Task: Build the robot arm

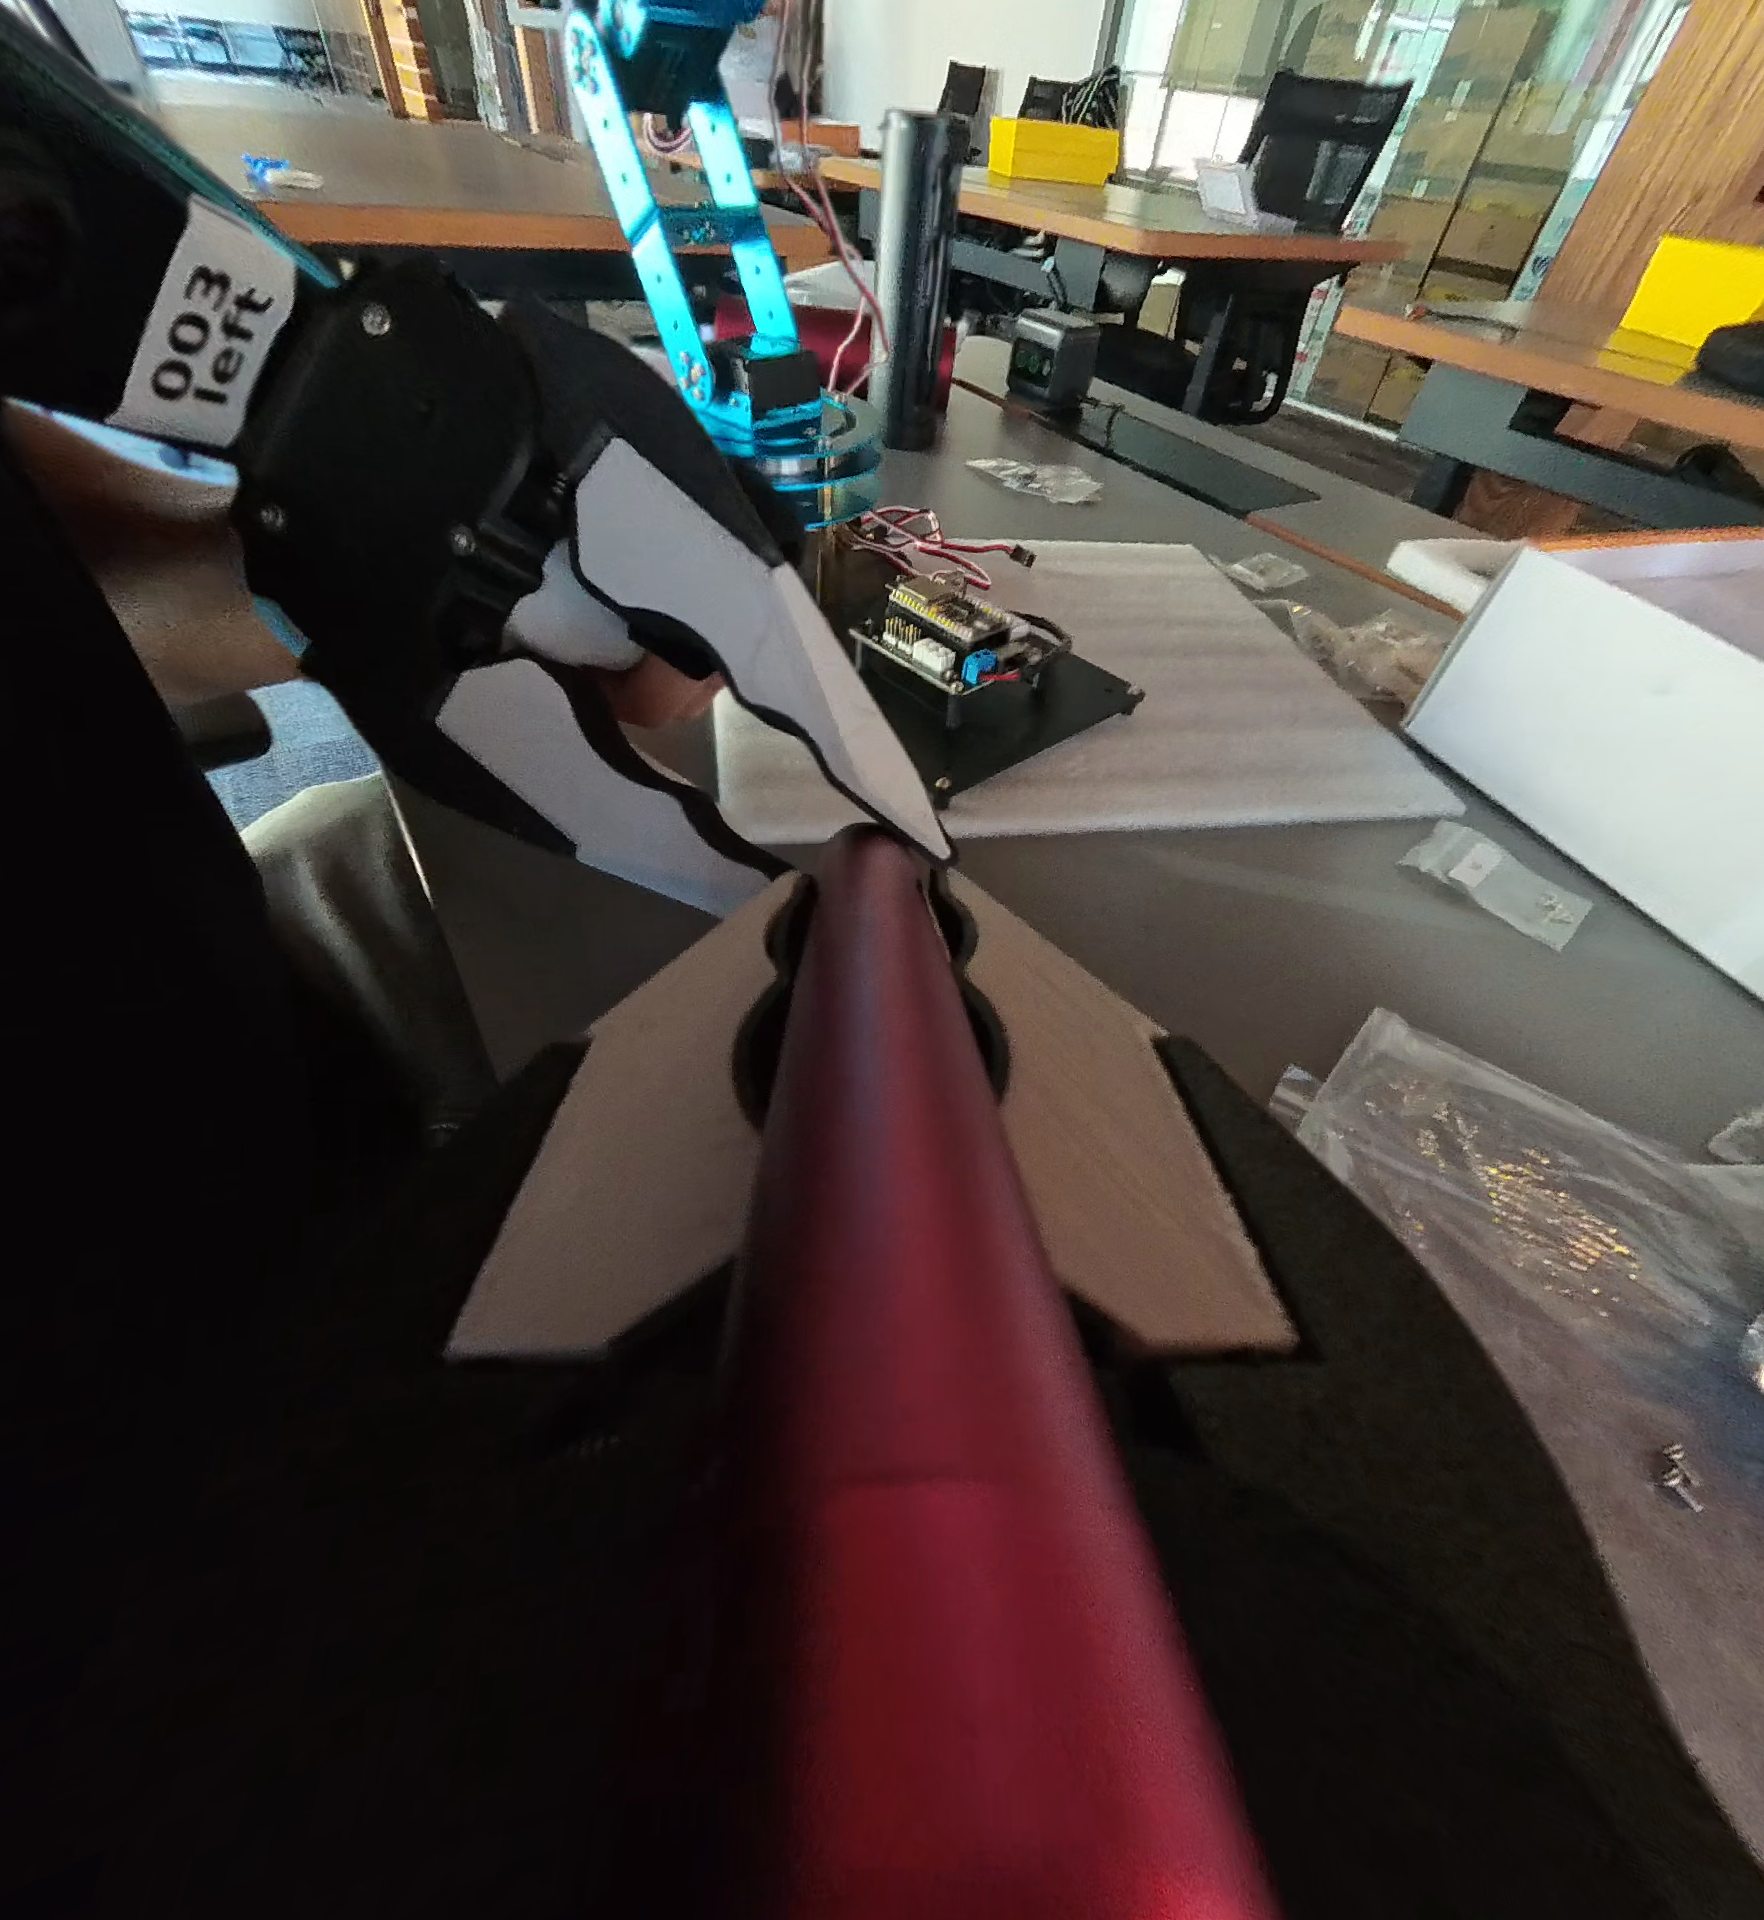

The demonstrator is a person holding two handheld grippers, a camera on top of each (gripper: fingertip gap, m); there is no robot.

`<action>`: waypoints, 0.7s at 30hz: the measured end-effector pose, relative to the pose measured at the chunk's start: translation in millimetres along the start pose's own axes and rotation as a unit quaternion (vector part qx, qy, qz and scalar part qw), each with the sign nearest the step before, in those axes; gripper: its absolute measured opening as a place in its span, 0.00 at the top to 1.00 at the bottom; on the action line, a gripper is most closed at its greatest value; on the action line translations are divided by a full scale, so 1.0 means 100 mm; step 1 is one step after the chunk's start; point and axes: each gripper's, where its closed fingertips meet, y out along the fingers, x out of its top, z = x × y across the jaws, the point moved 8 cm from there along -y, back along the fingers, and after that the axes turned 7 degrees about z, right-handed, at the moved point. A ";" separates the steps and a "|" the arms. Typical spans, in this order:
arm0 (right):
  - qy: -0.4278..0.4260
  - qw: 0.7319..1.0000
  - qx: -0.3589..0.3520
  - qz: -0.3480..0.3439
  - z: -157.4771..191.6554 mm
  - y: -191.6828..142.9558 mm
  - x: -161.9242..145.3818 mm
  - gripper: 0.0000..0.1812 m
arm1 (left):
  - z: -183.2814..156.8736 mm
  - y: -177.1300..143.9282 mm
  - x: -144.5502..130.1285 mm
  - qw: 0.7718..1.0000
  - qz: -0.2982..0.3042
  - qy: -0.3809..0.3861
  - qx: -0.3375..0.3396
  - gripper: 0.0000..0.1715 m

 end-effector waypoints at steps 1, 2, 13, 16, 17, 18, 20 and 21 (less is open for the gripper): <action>0.000 1.000 -0.004 -0.004 0.01 0.00 0.01 0.89 | 0.01 -0.01 0.00 1.000 -0.001 0.002 0.004 0.88; 0.007 1.000 -0.001 -0.005 0.01 0.00 0.02 0.89 | 0.01 -0.02 0.00 1.000 0.001 0.007 0.010 0.88; 0.018 1.000 0.002 -0.007 0.03 0.03 0.00 0.88 | -0.04 -0.04 -0.01 0.999 0.012 0.022 0.032 0.88; 0.012 1.000 -0.001 -0.006 0.02 0.03 -0.01 0.89 | -0.04 -0.02 -0.01 1.000 0.010 0.007 0.029 0.88; 0.007 1.000 -0.003 -0.006 0.02 0.02 -0.02 0.89 | -0.04 -0.02 -0.01 1.000 0.010 -0.004 0.026 0.88; 0.004 1.000 -0.003 -0.008 0.03 0.02 -0.02 0.89 | -0.05 -0.03 -0.02 1.000 0.008 -0.018 0.019 0.88; 0.015 1.000 -0.011 -0.008 0.00 -0.02 -0.05 0.88 | -0.02 -0.10 -0.07 0.998 0.006 -0.055 -0.005 0.85; 0.026 1.000 -0.016 -0.004 -0.02 -0.05 -0.08 0.88 | -0.01 -0.15 -0.11 0.996 0.009 -0.084 -0.026 0.84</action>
